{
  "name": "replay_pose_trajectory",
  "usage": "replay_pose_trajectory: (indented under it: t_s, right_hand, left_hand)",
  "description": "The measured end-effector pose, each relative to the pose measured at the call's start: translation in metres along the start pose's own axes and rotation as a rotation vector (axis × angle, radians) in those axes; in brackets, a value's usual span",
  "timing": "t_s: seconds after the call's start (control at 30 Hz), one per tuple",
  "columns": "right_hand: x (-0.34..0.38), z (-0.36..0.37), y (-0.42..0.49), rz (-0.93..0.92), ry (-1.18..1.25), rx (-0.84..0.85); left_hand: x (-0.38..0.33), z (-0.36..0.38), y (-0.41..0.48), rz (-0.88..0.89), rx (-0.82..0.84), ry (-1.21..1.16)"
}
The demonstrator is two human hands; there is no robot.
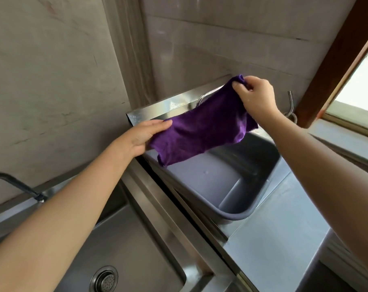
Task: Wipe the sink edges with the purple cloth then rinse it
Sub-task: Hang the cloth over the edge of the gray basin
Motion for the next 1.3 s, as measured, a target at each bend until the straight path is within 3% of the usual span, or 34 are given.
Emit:
replay_pose_trajectory:
  t_s: [0.23,0.4,0.53,0.6,0.67,0.73,0.8,0.87,1.0,1.17,1.3]
  right_hand:
    - [0.016,0.041,-0.043,-0.098,-0.033,0.106]
    - [0.041,0.066,-0.075,-0.190,0.009,0.422]
    - [0.023,0.066,-0.080,0.078,0.373,0.711]
    - [0.001,0.060,-0.067,0.217,0.452,0.683]
    - [-0.021,0.054,-0.049,0.184,0.271,0.575]
    - [-0.028,0.068,-0.049,0.104,0.114,0.676]
    - [-0.036,0.087,-0.059,0.120,0.107,0.840]
    - [-0.042,0.092,-0.060,0.164,0.163,0.864]
    - [-0.051,0.086,-0.038,0.099,0.109,0.757]
    - [-0.072,0.115,-0.027,0.212,0.034,0.764]
    - [-0.078,0.150,-0.023,0.299,0.118,0.696]
  left_hand:
    - [-0.013,0.051,0.003,-0.210,-0.034,-0.079]
    - [-0.023,0.065,0.006,-0.247,-0.044,0.076]
    - [-0.027,0.063,0.010,-0.205,-0.028,0.184]
    - [-0.031,0.062,0.012,-0.147,0.004,0.254]
    - [-0.039,0.061,0.012,-0.054,0.026,0.381]
    - [-0.047,0.068,0.011,0.018,0.099,0.493]
    - [-0.053,0.072,0.011,0.089,0.152,0.568]
    - [-0.058,0.068,0.013,0.161,0.148,0.648]
    - [-0.049,0.045,0.026,0.254,0.055,0.860]
    - [-0.020,0.027,0.051,0.262,-0.002,1.112]
    - [-0.019,0.010,0.066,0.345,-0.269,1.302]
Point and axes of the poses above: each hand's wrist, its own y-axis towards the middle knuckle, its own z-axis out of the palm, x = y × z, the point moved 9 cm from there along y, towards the middle knuckle, and after that the axes turned 5 degrees about -x, right-handed, at the moved point
